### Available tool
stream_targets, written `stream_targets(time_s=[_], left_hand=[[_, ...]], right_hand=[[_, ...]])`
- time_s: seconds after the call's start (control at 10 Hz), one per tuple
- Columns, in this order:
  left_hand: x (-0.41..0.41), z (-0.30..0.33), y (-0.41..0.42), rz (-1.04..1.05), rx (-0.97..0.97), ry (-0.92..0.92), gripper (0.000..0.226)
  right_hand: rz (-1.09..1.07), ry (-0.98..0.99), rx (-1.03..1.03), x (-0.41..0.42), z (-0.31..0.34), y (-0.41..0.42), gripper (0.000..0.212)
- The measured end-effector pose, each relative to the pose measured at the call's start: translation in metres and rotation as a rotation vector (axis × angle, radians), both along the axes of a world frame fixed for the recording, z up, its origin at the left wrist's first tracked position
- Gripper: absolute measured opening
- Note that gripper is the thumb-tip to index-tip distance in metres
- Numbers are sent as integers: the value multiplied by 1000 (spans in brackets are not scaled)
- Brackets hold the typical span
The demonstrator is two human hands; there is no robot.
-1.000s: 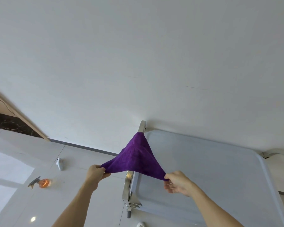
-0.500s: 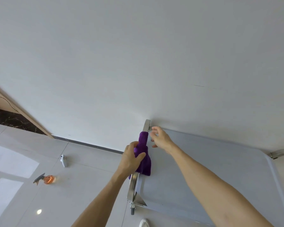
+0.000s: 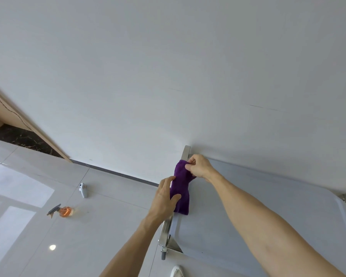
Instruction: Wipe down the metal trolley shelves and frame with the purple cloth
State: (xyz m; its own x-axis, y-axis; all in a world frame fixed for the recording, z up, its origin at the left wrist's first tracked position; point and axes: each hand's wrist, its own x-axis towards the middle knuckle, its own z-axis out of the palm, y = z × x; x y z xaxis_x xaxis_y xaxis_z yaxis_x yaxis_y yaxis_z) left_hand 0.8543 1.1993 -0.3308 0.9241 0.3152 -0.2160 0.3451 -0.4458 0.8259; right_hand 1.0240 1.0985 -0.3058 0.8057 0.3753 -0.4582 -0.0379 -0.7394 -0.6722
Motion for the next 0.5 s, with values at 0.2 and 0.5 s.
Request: stream_targets(time_s=[0.2,0.5], left_hand=[[3,6,-2,53,43,11,44],[12,44,-12,136,0,-114,26]], right_hand=[[-142,-185,42,13,18,3,4],[-91,-197,215,-9,35,-56,11]])
